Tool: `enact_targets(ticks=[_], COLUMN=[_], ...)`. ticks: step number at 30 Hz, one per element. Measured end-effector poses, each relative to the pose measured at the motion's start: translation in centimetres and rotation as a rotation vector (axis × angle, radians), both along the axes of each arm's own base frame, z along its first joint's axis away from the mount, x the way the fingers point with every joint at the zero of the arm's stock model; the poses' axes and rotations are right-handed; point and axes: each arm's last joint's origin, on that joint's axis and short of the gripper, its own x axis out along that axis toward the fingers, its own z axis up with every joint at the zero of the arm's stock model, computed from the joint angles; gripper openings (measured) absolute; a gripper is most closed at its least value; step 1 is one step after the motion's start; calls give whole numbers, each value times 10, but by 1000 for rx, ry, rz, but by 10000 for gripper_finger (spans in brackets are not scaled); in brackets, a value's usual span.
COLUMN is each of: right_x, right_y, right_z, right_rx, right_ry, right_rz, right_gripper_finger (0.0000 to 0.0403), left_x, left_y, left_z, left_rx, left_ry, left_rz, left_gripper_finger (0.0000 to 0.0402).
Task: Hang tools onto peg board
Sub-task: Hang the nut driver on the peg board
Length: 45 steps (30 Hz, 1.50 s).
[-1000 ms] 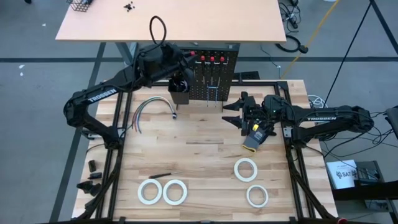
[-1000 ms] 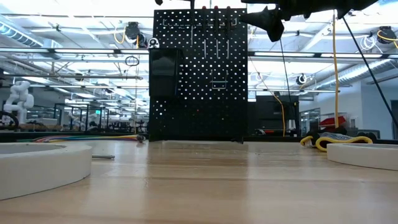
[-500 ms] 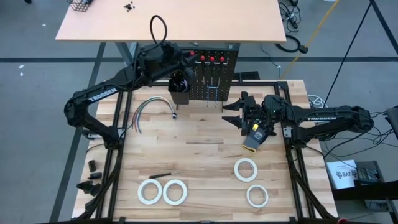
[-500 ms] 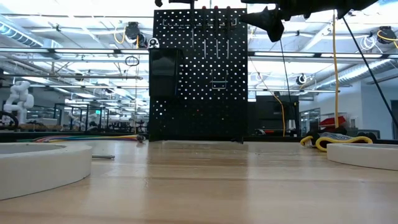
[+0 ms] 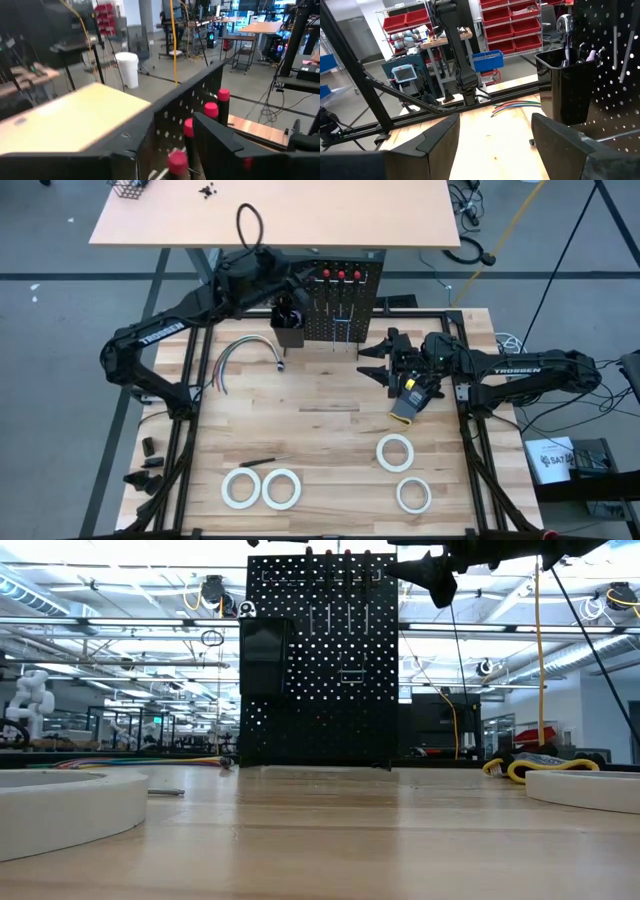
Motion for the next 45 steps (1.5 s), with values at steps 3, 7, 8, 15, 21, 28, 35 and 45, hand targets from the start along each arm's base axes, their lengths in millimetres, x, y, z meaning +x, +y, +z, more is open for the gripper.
enact_targets(ticks=[3,7,8,15,21,28,35,45], right_x=[0,0,1,10,28,50,64,73], right_y=[0,0,0,-1,-3,8,20,34], right_z=[0,0,0,-4,-24,-50,-64,-90], right_rx=[4,4,4,93,143,141,-14,-46], right_ry=[0,1,1,-32,41,119,118,236], right_rz=[0,0,0,-2,4,117,182,219], right_gripper_finger=[240,240,240,240,240,240,240,240], left_x=[-11,-30,-36,-79,-92,-85,-73,-66], left_y=[-6,-19,-23,-50,-77,-123,-168,-223], left_z=[9,22,24,15,-22,-87,-161,-226], left_rx=[45,84,84,-67,-337,-598,-670,-596], left_ry=[-1,12,21,228,531,752,831,935], left_rz=[-7,-26,-31,-200,-424,-630,-715,-685], left_gripper_finger=[137,138,138,138,138,138,138,138])
